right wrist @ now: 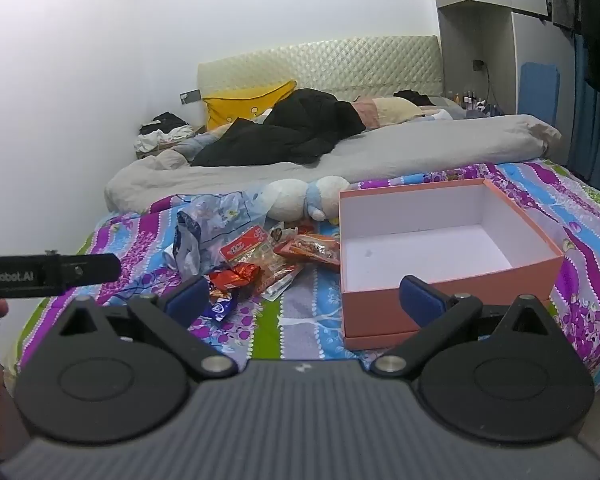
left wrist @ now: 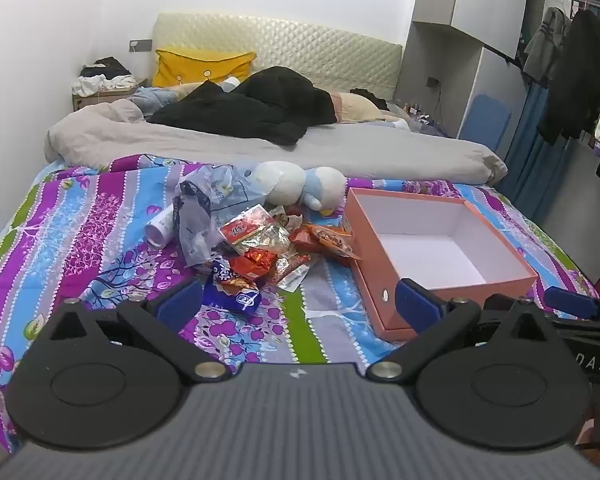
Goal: Organize snacks
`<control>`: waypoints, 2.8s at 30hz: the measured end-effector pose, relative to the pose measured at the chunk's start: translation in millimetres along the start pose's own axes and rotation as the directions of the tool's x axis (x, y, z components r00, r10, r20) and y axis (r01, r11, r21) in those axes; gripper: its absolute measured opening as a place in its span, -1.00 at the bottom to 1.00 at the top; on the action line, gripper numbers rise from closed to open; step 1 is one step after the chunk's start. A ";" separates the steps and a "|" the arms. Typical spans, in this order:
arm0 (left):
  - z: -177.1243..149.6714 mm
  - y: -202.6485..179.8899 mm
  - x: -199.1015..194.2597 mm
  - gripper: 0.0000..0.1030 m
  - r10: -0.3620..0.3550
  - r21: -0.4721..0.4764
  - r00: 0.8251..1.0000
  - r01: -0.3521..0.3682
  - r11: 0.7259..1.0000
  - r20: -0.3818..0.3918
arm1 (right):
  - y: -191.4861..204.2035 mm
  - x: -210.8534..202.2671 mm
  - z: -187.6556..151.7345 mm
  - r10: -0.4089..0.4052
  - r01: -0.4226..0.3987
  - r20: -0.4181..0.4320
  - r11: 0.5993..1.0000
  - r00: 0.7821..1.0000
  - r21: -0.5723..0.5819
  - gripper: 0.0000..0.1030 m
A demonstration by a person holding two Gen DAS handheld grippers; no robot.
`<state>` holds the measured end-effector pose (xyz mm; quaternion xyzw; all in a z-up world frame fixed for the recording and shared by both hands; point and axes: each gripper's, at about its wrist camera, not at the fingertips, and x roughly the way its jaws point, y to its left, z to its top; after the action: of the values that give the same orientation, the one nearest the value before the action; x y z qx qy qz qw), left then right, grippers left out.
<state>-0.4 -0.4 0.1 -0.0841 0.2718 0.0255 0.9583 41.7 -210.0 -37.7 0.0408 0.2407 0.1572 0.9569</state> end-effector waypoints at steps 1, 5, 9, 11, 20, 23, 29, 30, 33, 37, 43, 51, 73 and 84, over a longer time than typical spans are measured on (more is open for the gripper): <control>0.0 -0.3 -0.5 1.00 -0.001 -0.001 1.000 0.001 1.000 0.001 | 0.3 0.2 -0.1 0.004 -0.004 -0.002 1.000 1.000 0.005 1.00; 0.3 -2.2 -1.8 1.00 -0.008 -0.013 1.000 0.008 1.000 0.005 | -2.8 -0.8 -0.3 0.004 -0.004 -0.008 1.000 1.000 0.007 1.00; -4.2 -5.7 0.1 1.00 -0.002 0.002 1.000 0.002 1.000 -0.003 | -2.4 -0.1 0.4 -0.001 0.001 -0.011 1.000 1.000 0.003 1.00; -6.5 -8.1 -3.0 1.00 0.000 0.004 1.000 0.000 1.000 -0.005 | -4.2 -1.9 0.4 0.000 0.000 -0.013 1.000 1.000 0.004 1.00; -5.5 1.0 4.3 1.00 -0.007 -0.008 1.000 0.007 1.000 -0.026 | -1.7 0.8 -2.8 0.010 -0.010 -0.019 1.000 1.000 0.004 1.00; -6.4 1.9 8.4 1.00 -0.010 -0.008 0.999 0.009 1.000 -0.036 | 0.9 1.0 -4.4 -0.002 0.001 -0.011 1.000 1.000 -0.012 1.00; -7.4 4.9 12.6 1.00 -0.009 -0.011 0.999 0.008 1.000 -0.042 | -0.9 4.6 -4.6 0.002 -0.002 -0.018 1.000 1.000 0.005 1.00; -7.3 5.4 13.0 1.00 -0.008 -0.013 0.999 0.007 1.000 -0.042 | -0.1 5.7 -5.7 0.002 -0.002 -0.019 1.000 1.000 0.005 1.00; -6.8 7.6 13.0 1.00 -0.006 -0.016 0.999 0.005 1.000 -0.044 | 0.1 6.1 -6.0 0.004 -0.004 -0.017 1.000 1.000 0.003 1.00; -6.6 7.9 12.8 1.00 -0.005 -0.016 0.999 0.004 1.000 -0.044 | 0.5 6.3 -6.1 0.001 -0.001 -0.014 1.000 1.000 0.003 1.00; -6.3 8.9 12.0 1.00 0.002 -0.016 0.999 -0.003 1.000 -0.047 | -0.2 6.4 -6.7 0.002 -0.002 -0.013 1.000 1.000 0.007 1.00; -6.7 9.4 12.0 1.00 0.003 -0.014 0.999 -0.004 1.000 -0.046 | -1.3 7.3 -7.7 -0.002 0.002 -0.016 1.000 1.000 0.010 1.00; -13.4 17.9 14.7 1.00 -0.001 -0.019 0.998 0.000 1.000 -0.055 | 6.1 11.7 -10.8 0.009 -0.009 -0.025 1.000 1.000 0.004 1.00; -19.1 26.4 24.8 1.00 0.007 -0.027 0.998 -0.008 1.000 -0.068 | 12.5 22.0 -21.0 -0.026 0.025 -0.035 1.000 0.999 -0.008 1.00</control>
<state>8.3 22.4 -32.9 -0.0971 0.3041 0.0300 0.9472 46.7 -191.1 -64.1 0.0315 0.2572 0.1466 0.9547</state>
